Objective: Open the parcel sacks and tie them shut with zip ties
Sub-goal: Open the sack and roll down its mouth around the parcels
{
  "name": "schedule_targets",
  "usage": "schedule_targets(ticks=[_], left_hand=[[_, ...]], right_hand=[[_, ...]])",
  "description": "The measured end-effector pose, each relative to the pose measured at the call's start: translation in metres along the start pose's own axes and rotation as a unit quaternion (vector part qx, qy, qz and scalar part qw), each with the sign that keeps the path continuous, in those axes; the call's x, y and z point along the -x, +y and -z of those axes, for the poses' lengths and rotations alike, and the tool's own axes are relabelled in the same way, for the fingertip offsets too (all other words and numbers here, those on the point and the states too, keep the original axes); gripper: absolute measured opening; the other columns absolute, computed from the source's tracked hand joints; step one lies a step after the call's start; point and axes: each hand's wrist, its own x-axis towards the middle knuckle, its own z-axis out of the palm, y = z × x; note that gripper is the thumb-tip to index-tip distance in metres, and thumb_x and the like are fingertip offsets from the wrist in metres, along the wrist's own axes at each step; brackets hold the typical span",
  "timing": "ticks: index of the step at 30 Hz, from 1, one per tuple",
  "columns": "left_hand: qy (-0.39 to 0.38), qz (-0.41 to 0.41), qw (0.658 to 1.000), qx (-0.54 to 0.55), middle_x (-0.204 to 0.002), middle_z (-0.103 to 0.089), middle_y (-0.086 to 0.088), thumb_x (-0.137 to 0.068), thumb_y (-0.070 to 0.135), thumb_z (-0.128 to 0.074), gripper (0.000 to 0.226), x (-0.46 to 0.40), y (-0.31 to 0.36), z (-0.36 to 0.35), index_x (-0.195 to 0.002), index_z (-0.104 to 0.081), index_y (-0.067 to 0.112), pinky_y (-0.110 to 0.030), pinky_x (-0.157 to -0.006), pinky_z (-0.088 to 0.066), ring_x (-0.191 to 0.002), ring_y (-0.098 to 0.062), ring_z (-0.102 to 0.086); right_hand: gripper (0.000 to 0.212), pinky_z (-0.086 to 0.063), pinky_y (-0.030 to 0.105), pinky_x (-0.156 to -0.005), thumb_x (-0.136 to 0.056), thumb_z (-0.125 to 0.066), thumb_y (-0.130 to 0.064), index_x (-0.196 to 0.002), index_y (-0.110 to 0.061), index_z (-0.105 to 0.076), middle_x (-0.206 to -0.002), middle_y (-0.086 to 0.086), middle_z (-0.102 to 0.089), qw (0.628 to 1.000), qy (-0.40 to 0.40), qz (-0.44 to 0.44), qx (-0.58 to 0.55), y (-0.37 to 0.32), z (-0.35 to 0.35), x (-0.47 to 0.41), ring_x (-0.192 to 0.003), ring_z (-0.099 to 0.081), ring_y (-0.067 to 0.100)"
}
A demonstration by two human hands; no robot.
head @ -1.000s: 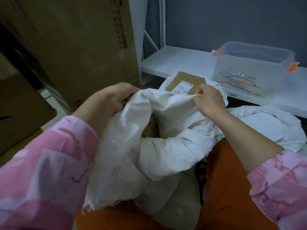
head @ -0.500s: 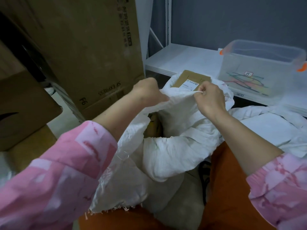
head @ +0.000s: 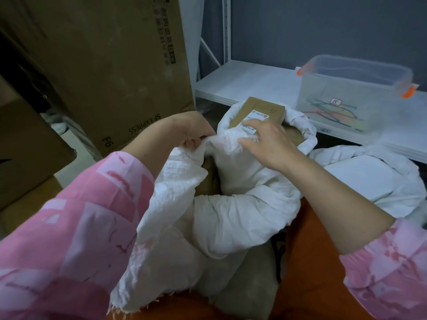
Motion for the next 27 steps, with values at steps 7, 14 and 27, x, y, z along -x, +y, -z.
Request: schedule_targets(ticks=[7, 14, 27], left_hand=[[0.050, -0.085, 0.978, -0.182, -0.082, -0.057, -0.009, -0.094, 0.029, -0.055, 0.029, 0.015, 0.001, -0.005, -0.108, -0.066, 0.005, -0.023, -0.053, -0.037, -0.058, -0.015, -0.044], [0.165, -0.151, 0.966, -0.130, -0.094, -0.068, 0.001, -0.082, 0.032, -0.072, 0.023, 0.029, -0.007, -0.034, -0.099, -0.071, 0.017, -0.033, -0.074, -0.057, -0.080, -0.016, -0.064], [0.058, -0.030, 0.992, -0.105, -0.080, -0.061, -0.013, -0.090, 0.017, -0.053, 0.028, -0.002, -0.009, -0.026, -0.106, -0.068, 0.000, -0.028, -0.056, -0.041, -0.062, -0.020, -0.049]], right_hand=[[0.040, -0.028, 0.029, -0.061, -0.093, -0.054, -0.020, -0.056, -0.015, -0.037, -0.062, 0.002, -0.035, 0.974, -0.150, -0.080, -0.150, 0.003, 0.005, -0.007, -0.065, -0.034, 0.018], [0.030, -0.040, 0.029, -0.059, -0.096, -0.047, -0.019, -0.109, 0.005, -0.061, -0.094, 0.019, -0.058, 0.962, -0.167, -0.173, -0.126, 0.016, -0.003, -0.027, -0.066, -0.050, 0.022], [0.019, -0.050, 0.037, -0.072, -0.092, -0.054, -0.024, -0.098, -0.008, -0.063, -0.094, 0.008, -0.065, 0.996, 0.046, -0.069, 0.014, 0.003, -0.001, -0.007, -0.087, -0.060, 0.029]])
